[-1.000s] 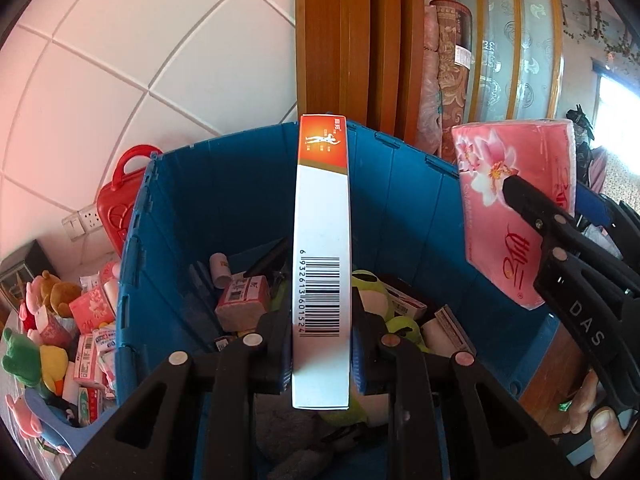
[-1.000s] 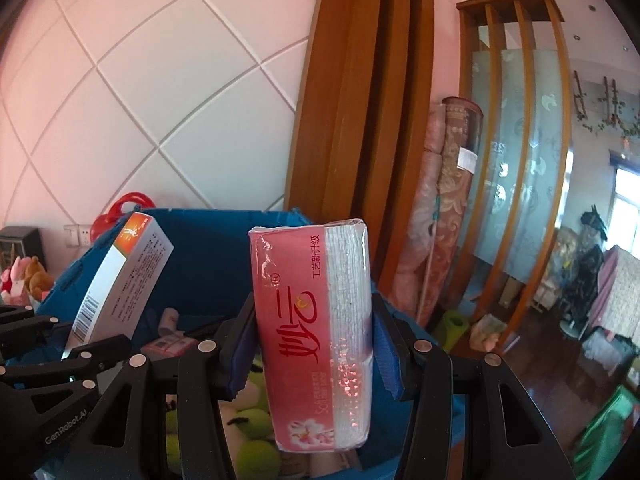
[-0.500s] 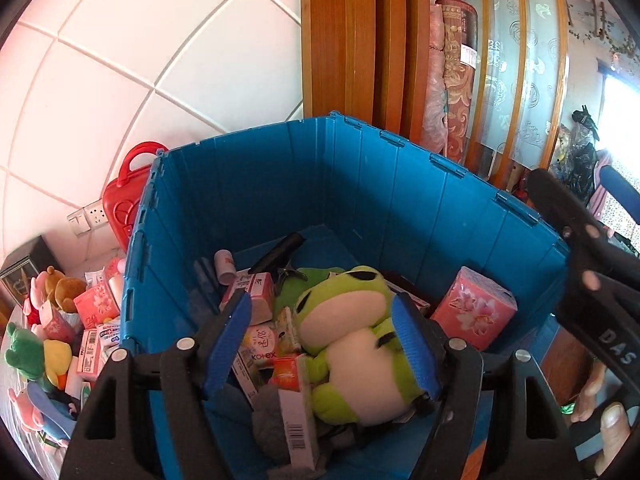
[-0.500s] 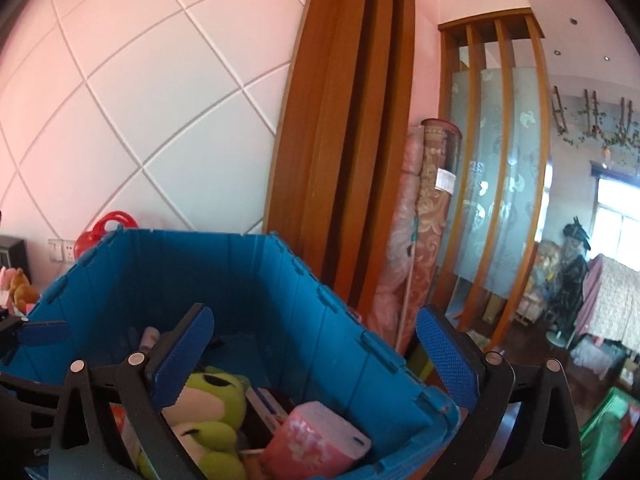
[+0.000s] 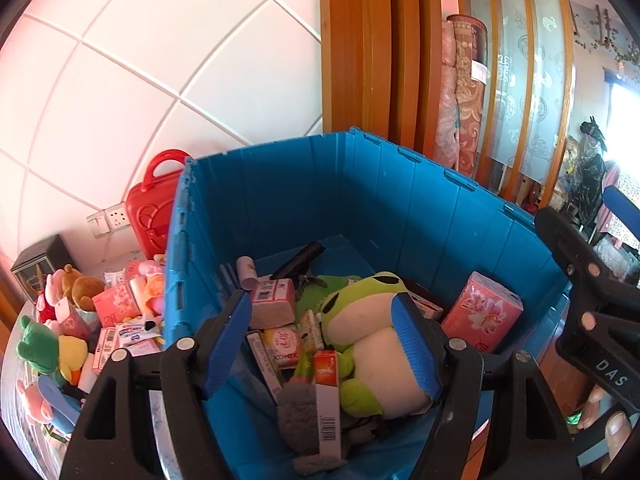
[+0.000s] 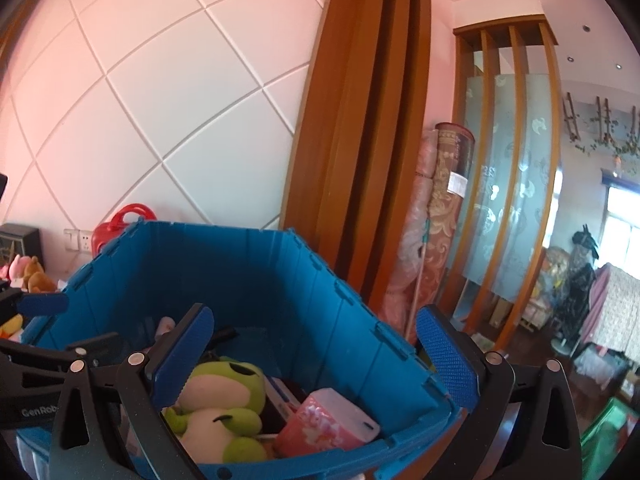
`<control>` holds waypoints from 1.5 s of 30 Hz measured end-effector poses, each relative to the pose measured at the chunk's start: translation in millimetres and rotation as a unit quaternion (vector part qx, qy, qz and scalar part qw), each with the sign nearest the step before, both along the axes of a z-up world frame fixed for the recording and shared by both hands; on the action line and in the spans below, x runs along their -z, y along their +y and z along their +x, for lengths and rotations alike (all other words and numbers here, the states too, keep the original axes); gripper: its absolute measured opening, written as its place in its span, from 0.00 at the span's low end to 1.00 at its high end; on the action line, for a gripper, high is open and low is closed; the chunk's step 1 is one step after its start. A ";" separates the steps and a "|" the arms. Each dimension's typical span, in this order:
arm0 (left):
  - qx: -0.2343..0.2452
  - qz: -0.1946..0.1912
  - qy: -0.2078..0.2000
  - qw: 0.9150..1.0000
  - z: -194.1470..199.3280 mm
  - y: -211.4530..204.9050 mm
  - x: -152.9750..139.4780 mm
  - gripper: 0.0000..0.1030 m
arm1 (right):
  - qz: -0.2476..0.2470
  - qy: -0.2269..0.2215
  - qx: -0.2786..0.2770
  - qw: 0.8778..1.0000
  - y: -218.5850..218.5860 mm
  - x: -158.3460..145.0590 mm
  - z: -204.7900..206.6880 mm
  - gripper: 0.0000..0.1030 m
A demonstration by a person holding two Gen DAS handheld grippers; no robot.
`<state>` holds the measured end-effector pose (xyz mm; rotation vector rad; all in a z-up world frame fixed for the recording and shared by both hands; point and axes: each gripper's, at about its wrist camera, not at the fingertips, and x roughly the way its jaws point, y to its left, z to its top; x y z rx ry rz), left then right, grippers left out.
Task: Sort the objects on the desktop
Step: 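Withdraw both grippers from the crate back toward the pile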
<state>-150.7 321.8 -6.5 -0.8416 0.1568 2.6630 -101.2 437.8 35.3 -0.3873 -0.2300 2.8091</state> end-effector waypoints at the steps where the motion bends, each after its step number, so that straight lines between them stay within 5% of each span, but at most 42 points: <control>1: -0.001 0.002 0.002 1.000 1.2 -2.8 -1.0 0.70 | 0.003 0.000 -0.001 1.000 -2.2 0.1 0.9 1.00; 14: -0.038 0.015 0.026 0.999 17.1 -59.2 -7.6 0.70 | -0.004 -0.002 -0.049 0.999 -48.2 -1.5 3.7 1.00; 31: -0.141 0.003 0.000 0.990 19.3 -229.4 24.1 0.70 | 0.032 -0.015 -0.185 0.982 -222.8 -0.6 -13.8 1.00; 38: -0.170 -0.025 -0.034 0.985 11.3 -302.9 66.0 0.70 | 0.046 -0.033 -0.226 0.973 -293.2 12.4 -18.9 1.00; 45: -0.199 -0.033 -0.110 0.973 4.3 -361.4 141.0 0.70 | 0.012 -0.114 -0.267 0.957 -341.4 61.3 -47.7 1.00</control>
